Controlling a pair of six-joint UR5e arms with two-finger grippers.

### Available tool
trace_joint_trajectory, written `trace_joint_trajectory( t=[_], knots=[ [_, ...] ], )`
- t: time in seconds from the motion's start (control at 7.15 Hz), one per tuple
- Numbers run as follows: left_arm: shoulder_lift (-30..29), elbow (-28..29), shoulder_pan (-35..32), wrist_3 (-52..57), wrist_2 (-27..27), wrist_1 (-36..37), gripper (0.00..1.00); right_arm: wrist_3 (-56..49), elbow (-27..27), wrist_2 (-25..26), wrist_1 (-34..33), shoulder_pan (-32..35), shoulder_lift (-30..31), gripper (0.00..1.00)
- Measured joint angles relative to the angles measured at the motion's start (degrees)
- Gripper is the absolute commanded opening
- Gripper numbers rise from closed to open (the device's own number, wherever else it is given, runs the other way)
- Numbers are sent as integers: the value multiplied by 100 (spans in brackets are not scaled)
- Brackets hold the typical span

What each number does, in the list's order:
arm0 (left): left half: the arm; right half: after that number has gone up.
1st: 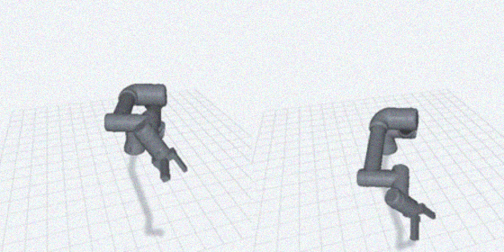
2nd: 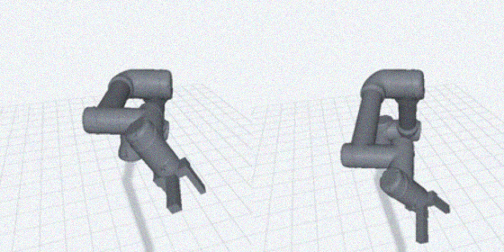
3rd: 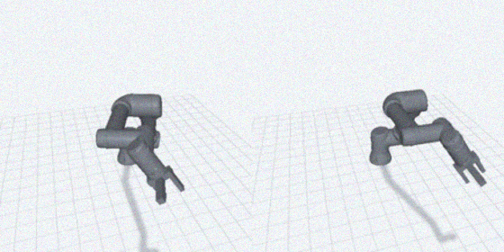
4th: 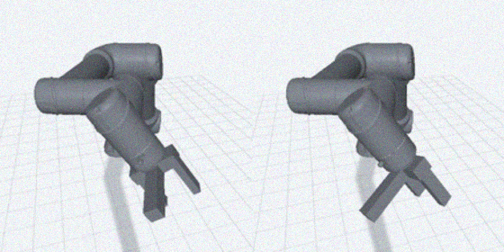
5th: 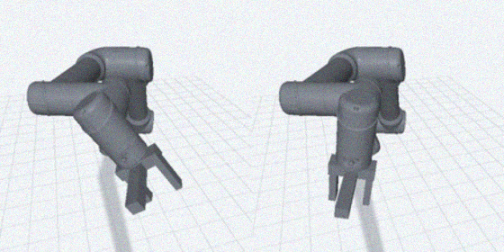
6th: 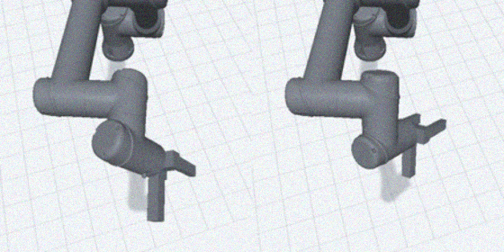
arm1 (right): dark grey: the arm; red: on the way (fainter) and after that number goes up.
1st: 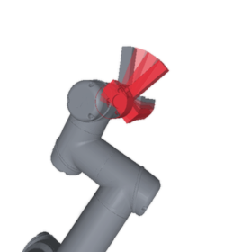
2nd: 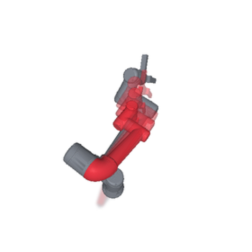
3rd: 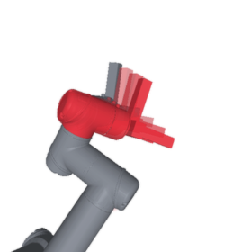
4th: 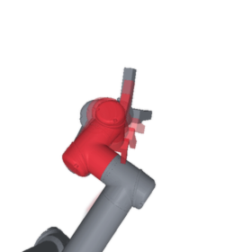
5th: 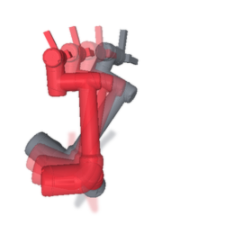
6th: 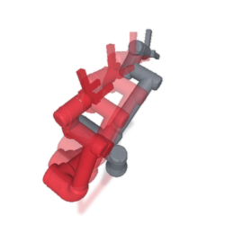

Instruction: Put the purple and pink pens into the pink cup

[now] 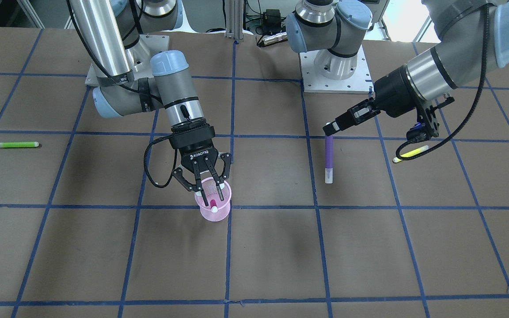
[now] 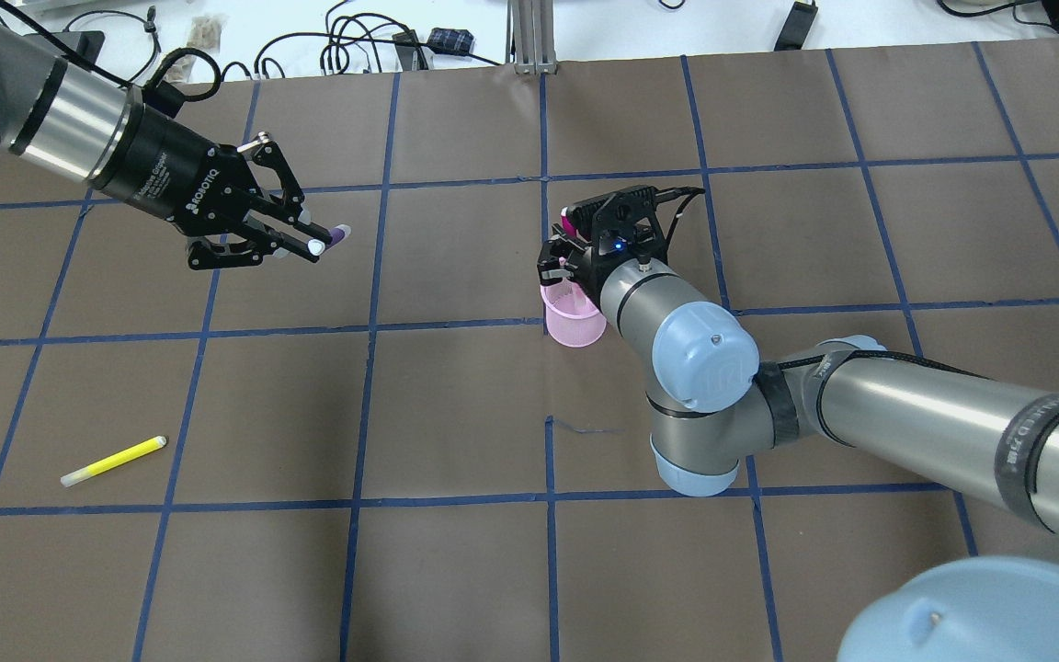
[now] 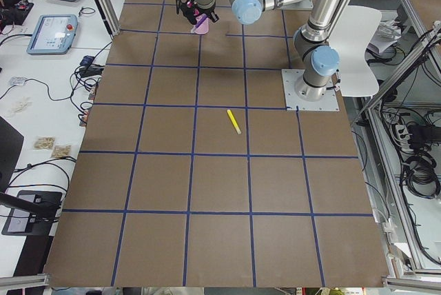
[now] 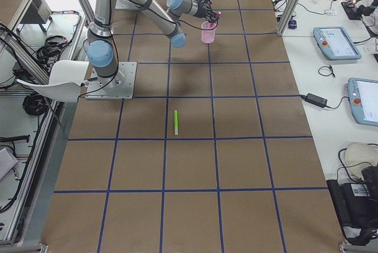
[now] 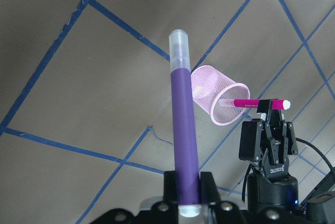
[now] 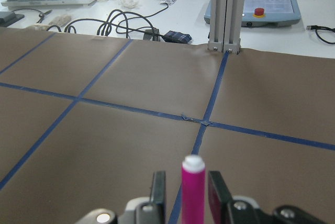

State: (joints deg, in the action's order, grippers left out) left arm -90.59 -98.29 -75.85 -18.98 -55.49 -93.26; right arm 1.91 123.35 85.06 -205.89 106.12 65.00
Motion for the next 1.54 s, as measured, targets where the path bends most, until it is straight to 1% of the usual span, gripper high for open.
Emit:
trace_joint_trajectory(
  t=[0.28,0.42,0.56,0.84,0.98,1.26,1.4,1.54],
  knots=[
    [-5,-8,-27,-86,21,1,0,15,-194,-4,186,-107,36,100],
    [-21,-12,-139,-328,115,8,0,12,-436,-8,495,-179,54,100],
    [-64,-20,-404,-830,308,77,0,4,-788,-27,1051,-284,100,100],
    [-288,-58,-1028,-2227,768,425,0,-26,-1641,-89,2742,-645,228,100],
    [-467,-72,-1245,-2898,1125,607,0,-62,-2025,-106,3605,-903,254,100],
    [-898,-72,-1429,-3552,1866,875,0,-102,-2718,-105,5488,-1361,391,100],
    [-1144,-49,-1478,-3748,2079,1112,0,-108,-2986,-91,6420,-1508,527,100],
    [-1408,-27,-1538,-3959,2175,1425,0,-112,-3199,-64,7216,-1615,679,100]
  ],
)
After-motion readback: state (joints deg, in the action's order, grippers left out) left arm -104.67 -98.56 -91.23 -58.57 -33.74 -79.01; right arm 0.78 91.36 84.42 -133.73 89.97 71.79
